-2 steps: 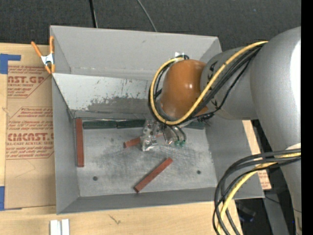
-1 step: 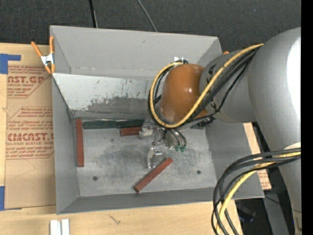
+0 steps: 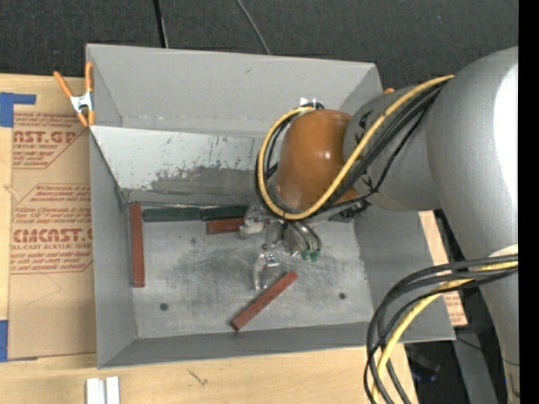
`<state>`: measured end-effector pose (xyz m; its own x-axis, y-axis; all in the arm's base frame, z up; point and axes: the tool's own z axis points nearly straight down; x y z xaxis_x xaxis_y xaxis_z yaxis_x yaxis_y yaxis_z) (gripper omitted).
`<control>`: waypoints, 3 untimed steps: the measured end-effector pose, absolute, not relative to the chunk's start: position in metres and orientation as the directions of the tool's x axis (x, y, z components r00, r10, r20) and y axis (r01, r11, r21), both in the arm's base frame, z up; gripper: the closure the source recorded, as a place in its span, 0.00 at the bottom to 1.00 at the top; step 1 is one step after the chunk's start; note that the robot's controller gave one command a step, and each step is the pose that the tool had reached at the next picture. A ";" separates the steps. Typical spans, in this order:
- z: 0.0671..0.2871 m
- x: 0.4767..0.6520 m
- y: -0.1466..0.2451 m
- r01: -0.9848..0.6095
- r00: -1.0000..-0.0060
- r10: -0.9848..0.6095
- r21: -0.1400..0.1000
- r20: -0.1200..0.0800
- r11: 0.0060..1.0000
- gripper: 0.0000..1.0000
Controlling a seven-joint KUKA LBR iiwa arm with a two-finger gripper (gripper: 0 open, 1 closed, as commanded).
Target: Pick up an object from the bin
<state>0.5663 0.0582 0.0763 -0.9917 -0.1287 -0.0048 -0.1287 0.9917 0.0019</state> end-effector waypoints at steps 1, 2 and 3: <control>0.097 0.513 0.027 -0.181 -0.984 -0.181 0.001 0.001 0.984 0.00; 0.096 0.490 0.005 -0.195 -0.981 -0.195 0.000 0.001 0.981 0.00; 0.085 0.487 -0.038 -0.233 -0.973 -0.233 0.000 -0.005 0.973 0.00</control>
Offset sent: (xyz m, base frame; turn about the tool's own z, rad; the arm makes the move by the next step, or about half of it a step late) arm -0.0471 -0.0651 -0.0063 -0.0719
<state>0.4869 -0.0375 0.0849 -0.9725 -0.2327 -0.0051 -0.2327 0.9726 0.0000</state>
